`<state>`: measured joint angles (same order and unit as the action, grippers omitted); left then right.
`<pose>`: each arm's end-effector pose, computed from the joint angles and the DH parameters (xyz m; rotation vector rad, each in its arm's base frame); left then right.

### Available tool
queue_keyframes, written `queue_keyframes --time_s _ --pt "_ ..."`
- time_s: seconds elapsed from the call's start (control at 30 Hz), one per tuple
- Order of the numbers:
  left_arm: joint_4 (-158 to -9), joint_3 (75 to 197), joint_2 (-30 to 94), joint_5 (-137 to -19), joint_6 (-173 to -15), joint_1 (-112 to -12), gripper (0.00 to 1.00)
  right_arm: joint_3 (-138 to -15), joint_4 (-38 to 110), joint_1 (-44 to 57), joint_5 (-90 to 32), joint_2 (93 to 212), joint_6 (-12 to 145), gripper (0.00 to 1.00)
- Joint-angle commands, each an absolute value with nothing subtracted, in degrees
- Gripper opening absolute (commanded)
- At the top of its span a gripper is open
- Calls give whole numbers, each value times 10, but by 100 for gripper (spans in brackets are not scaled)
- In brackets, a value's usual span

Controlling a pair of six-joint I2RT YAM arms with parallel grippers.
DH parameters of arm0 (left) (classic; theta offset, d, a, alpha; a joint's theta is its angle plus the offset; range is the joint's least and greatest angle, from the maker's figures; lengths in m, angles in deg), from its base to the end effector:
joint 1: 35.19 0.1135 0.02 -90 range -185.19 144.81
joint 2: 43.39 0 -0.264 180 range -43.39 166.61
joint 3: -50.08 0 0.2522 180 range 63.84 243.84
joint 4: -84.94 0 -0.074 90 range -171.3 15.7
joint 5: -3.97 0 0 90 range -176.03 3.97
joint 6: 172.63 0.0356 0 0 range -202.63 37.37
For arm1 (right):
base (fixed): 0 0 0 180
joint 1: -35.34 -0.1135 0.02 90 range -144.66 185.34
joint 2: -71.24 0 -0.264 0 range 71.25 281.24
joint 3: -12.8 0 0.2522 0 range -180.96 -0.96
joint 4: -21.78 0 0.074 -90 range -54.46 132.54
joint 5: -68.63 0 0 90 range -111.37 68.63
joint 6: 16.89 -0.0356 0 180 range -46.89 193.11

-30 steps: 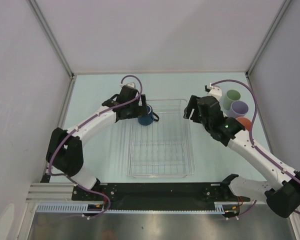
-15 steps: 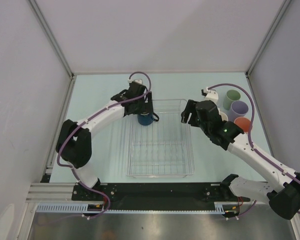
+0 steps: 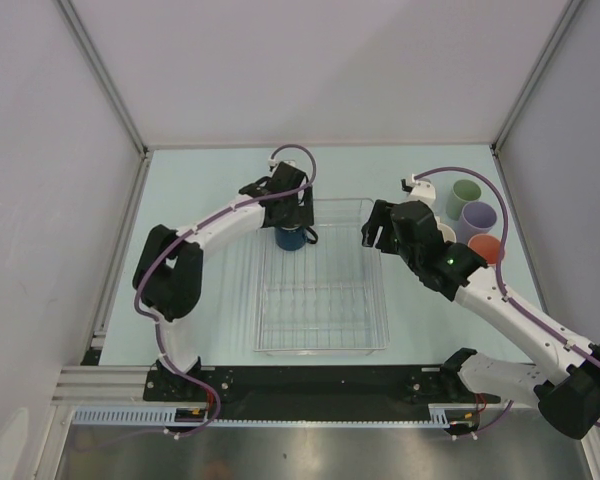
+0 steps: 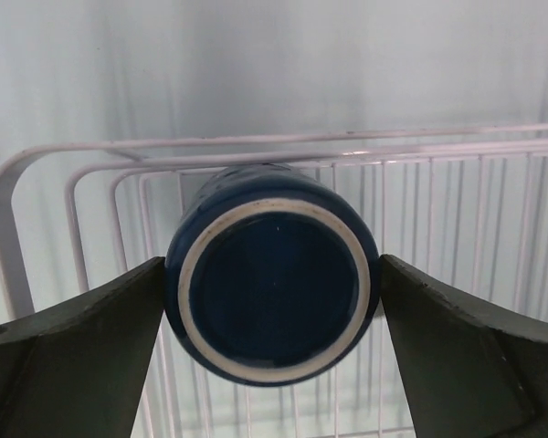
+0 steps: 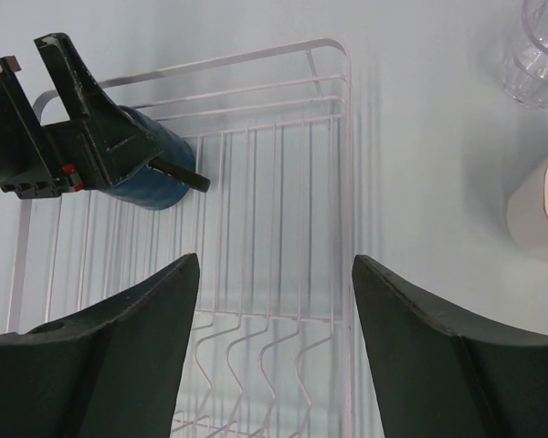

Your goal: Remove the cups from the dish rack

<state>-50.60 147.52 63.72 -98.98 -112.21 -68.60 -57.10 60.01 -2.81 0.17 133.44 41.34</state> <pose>0.3466 -0.2191 0.2354 -0.0082 2.4901 -0.1800 0.1961 0.1374 0.3264 0.1094 2.0792 0.3548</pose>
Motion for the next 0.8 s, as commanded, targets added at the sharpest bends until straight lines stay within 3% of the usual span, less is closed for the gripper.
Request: queue_keyframes --time_s 0.0,0.37,0.5,0.6,0.67,0.7,0.77 --pt "-508 1501 665 -1012 -1108 -690 100 -571 575 -32 1 1328 424 73" --pt "-489 1506 713 -1048 -1110 -695 99 -558 562 -32 -5 1336 425 73" --pt "-492 1494 713 -1053 -1109 -695 93 -556 560 -32 -5 1337 424 72" --pt "-496 1490 704 -1052 -1108 -695 70 -556 559 -32 -7 1337 423 72" --pt "-496 1493 701 -1053 -1106 -695 15 -556 559 -32 -7 1337 423 72" --pt "-495 1493 695 -1056 -1110 -695 0 -557 560 -32 -8 1337 423 72" --pt "-493 1492 686 -1057 -1109 -695 0 -557 560 -32 -7 1335 423 72"
